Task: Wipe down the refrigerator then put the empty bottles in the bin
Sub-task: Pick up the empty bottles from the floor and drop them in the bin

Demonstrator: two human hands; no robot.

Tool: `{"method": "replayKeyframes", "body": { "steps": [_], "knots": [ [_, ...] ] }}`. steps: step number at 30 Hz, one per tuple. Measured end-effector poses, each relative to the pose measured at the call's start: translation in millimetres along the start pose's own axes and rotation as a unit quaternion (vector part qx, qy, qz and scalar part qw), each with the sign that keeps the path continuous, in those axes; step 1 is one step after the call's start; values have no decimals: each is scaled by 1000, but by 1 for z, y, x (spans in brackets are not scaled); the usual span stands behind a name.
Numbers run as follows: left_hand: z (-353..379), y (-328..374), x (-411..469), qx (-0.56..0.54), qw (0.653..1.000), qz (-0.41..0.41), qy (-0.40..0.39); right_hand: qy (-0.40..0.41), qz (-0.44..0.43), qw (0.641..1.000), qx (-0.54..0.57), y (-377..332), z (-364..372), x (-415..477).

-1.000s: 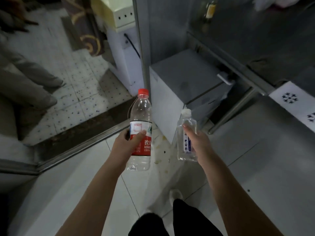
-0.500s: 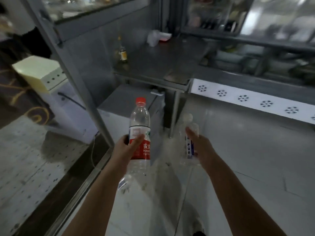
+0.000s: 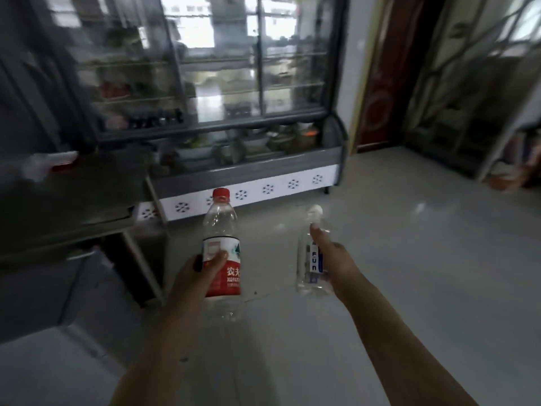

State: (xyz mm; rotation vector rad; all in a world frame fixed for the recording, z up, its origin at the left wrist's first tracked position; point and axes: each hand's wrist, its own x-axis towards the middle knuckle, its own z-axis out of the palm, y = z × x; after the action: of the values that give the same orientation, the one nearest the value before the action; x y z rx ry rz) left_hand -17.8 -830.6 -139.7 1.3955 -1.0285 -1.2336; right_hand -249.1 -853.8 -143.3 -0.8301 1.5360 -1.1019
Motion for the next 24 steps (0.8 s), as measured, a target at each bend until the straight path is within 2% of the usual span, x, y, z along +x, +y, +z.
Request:
{"method": "replayKeyframes", "body": {
  "steps": [5, 11, 17, 24],
  "knots": [
    [112, 1, -41, -7, 994, -11, -111, 96, 4, 993, 63, 19, -131, -47],
    [230, -14, -109, 24, 966, -15, -257, 227, 21, 970, 89, 54, -263, -127],
    [330, -19, -164, 56, 919, -21, -390, 314, -3, 937, 154, 77, -356, -193],
    [445, -13, -190, 61, 880, -3, -472, 428, 1, 884, 190, 86, -432, -215]
  ]
}}
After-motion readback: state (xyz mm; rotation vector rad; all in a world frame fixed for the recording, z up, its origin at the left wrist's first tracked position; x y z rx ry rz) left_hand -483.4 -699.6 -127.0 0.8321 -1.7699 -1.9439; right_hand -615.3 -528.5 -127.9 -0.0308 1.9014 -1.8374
